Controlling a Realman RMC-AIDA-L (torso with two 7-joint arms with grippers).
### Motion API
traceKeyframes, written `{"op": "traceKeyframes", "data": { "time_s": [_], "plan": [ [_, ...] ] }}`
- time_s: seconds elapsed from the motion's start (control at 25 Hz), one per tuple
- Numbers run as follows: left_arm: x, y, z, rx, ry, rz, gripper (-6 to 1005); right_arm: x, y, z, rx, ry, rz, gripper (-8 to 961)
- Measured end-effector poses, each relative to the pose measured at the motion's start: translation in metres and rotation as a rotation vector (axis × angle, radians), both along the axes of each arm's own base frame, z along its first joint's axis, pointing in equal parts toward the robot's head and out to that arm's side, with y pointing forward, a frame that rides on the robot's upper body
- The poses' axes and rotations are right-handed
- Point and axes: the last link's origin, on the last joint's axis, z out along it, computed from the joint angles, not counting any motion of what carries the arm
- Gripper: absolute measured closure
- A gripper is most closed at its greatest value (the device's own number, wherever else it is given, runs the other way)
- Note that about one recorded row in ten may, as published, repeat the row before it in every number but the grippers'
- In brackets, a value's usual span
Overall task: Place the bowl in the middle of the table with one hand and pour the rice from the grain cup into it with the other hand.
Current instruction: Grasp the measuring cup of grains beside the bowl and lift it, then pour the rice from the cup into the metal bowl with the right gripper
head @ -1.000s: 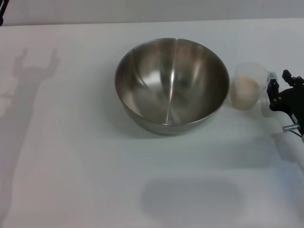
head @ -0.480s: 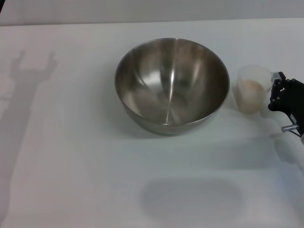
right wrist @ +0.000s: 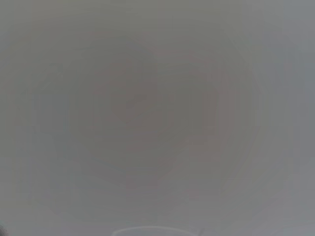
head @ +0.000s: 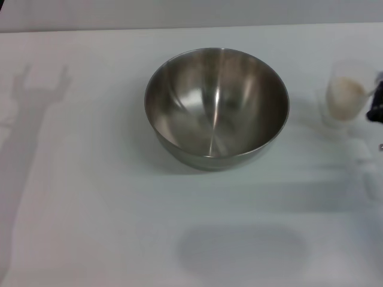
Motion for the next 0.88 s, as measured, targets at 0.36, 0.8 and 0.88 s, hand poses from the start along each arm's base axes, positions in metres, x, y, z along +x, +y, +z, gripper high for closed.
{"op": "traceKeyframes", "data": {
  "time_s": [0.36,0.8,0.88],
  "plan": [
    [0.003,0.001,0.001,0.005,0.0,-0.013,138,-0.04,0.006,0.034,0.253,-0.223,0.242,935],
    [0.007,0.003,0.002,0.01,-0.004,-0.028,139,-0.101,0.054,0.022,0.312,-0.674,0.425,935],
    [0.008,0.004,0.003,0.013,-0.004,-0.034,139,-0.11,0.058,0.012,0.291,-0.775,0.465,935]
  ]
}}
